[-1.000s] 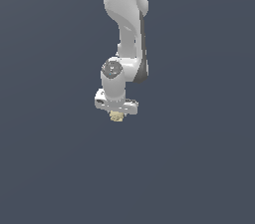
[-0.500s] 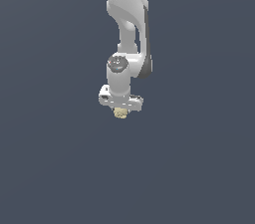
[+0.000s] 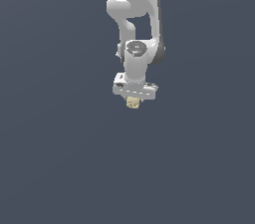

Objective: Pick up the object and move it to a goal position.

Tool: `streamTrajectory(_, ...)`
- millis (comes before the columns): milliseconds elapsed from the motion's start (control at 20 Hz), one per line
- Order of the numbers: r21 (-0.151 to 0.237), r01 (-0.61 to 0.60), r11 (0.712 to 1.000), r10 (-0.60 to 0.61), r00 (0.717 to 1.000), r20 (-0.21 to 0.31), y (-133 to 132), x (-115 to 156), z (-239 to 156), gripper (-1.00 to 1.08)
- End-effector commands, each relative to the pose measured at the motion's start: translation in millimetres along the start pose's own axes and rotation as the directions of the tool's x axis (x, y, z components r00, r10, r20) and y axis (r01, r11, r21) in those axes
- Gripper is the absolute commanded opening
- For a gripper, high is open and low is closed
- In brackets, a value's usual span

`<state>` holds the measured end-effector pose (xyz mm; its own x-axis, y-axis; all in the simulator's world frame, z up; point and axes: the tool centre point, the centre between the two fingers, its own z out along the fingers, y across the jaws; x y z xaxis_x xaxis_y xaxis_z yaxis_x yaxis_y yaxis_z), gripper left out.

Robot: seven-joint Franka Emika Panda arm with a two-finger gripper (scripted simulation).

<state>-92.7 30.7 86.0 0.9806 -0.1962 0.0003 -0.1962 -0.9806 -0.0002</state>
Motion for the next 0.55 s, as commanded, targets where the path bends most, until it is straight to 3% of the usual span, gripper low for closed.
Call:
streamTrajectory(0,0.000,0.000,1.000,0.000,1.000,0.000,-12.9,-12.2,-8.3,-1.00)
streamTrajectory(500,0.000,0.000,1.000,0.000,1.000,0.000,-36.3,-31.2,-23.2,-1.00)
